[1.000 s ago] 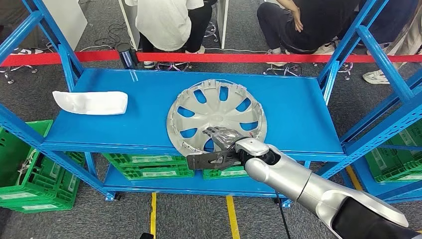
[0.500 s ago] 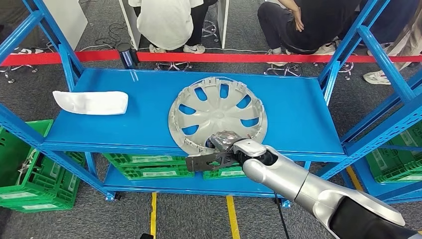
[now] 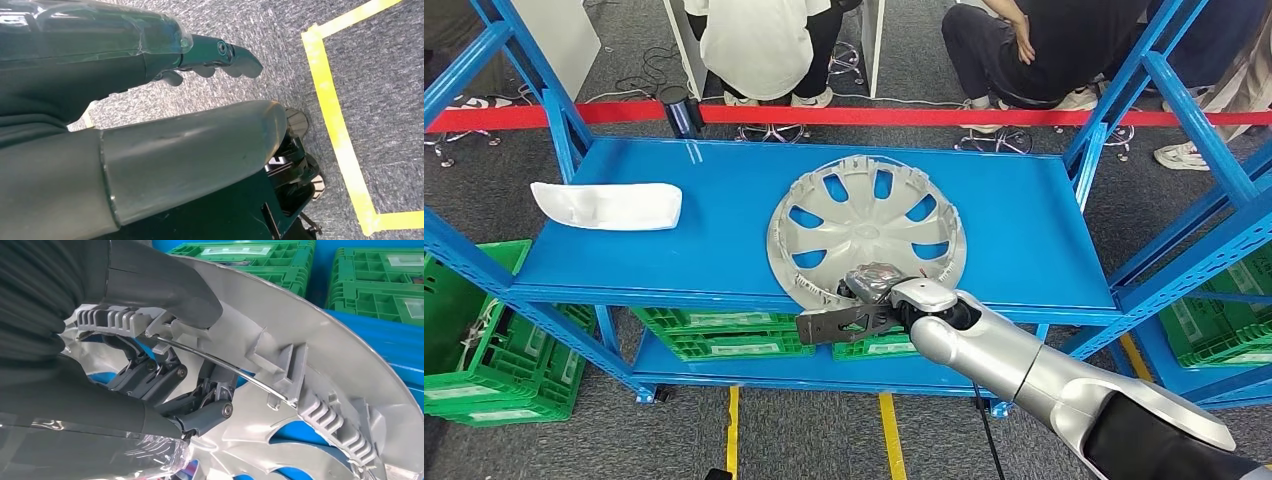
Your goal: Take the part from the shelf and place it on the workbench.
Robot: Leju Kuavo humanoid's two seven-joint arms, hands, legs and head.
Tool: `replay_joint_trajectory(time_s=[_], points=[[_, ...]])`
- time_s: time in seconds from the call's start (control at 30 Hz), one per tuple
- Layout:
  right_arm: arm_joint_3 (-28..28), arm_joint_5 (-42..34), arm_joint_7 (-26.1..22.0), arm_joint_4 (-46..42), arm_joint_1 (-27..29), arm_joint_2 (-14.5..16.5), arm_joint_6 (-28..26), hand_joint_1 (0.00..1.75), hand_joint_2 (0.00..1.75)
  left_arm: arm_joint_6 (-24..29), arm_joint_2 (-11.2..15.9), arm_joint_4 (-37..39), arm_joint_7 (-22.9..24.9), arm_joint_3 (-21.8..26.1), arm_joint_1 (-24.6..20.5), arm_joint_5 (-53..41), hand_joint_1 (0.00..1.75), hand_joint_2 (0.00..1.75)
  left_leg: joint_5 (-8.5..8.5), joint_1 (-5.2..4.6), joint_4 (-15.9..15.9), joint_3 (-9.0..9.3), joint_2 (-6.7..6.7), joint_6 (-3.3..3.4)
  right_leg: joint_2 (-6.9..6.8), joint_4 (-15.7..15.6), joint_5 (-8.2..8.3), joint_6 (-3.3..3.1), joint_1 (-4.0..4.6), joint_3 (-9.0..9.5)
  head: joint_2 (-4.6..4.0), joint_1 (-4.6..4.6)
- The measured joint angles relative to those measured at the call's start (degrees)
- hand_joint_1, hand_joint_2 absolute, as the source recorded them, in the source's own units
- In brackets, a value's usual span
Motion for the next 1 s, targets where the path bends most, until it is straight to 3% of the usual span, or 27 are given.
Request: replay_joint_trajectory(time_s=[0.1, 0.23, 0.5, 1.0], points=[[0.1, -0.3, -0.5, 0.1, 0.0, 0.1, -0.8, 1.75, 1.75, 0.0, 0.0, 0.0, -0.3, 0.0, 0.0, 0.0, 0.00, 0.00, 0.00, 0.00, 0.0, 0.00, 0.00, 0.00, 0.00, 0.0, 0.00, 0.00, 0.00, 0.00, 0.00, -0.01], [-0.3, -2.2, -2.4, -0.1, 0.4, 0.1, -5.0, 1.75, 1.75, -0.6, 0.0, 0.0, -2.3, 0.0, 0.1, 0.0, 0.00, 1.75, 0.00, 0.00, 0.0, 0.00, -0.02, 0.00, -0.01, 0.0, 0.00, 0.00, 0.00, -0.01, 0.00, -0.02], [-5.3, -8.7, -8.2, -6.4, 3.5, -0.5, -18.3, 1.75, 1.75, -1.9, 0.3, 0.0, -7.1, 0.0, 0.4, -1.4, 0.00, 1.75, 0.00, 0.00, 0.0, -0.02, -0.11, 0.00, 0.00, 0.0, -0.01, -0.01, 0.00, -0.03, 0.00, 0.00], [-11.2, -9.0, -8.5, -18.3, 7.6, -3.0, -22.7, 1.75, 1.75, -2.0, 0.4, 0.0, -8.7, 0.0, 0.4, -0.5, 0.00, 1.75, 0.00, -0.01, 0.0, -0.09, -0.43, 0.00, -0.19, 0.0, -0.03, 0.00, -0.01, -0.04, 0.00, 0.02]])
